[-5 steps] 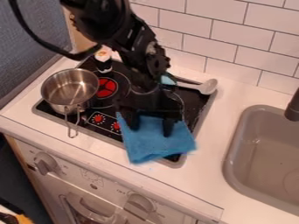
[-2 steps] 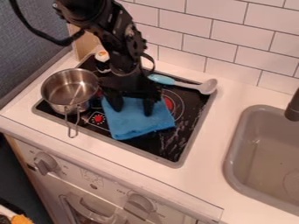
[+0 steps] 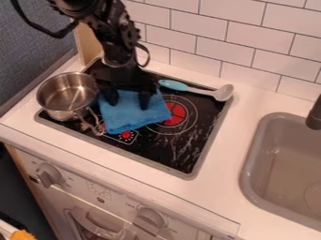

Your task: Move the blue cloth to the left of burner

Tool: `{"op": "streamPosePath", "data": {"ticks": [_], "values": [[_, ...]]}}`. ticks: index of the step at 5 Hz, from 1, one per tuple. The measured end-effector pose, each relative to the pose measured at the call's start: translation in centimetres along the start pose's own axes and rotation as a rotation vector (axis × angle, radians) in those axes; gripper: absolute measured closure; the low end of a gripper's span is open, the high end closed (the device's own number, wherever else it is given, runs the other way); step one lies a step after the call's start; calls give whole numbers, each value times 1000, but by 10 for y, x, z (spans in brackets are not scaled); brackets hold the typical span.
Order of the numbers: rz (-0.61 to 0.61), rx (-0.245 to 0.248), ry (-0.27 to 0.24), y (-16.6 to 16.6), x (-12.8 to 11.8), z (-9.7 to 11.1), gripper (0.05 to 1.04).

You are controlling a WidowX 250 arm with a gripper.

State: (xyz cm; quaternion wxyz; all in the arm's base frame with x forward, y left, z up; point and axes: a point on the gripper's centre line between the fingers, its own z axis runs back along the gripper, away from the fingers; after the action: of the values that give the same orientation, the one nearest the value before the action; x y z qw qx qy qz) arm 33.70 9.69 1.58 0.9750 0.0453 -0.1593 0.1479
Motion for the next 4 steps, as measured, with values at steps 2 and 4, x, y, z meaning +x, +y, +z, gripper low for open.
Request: {"op": "streamPosePath", "data": {"ticks": [2,4], "values": [[0,11,-25,14,20,-7,85],[1,12,-28,17,23,-9,85]]}}
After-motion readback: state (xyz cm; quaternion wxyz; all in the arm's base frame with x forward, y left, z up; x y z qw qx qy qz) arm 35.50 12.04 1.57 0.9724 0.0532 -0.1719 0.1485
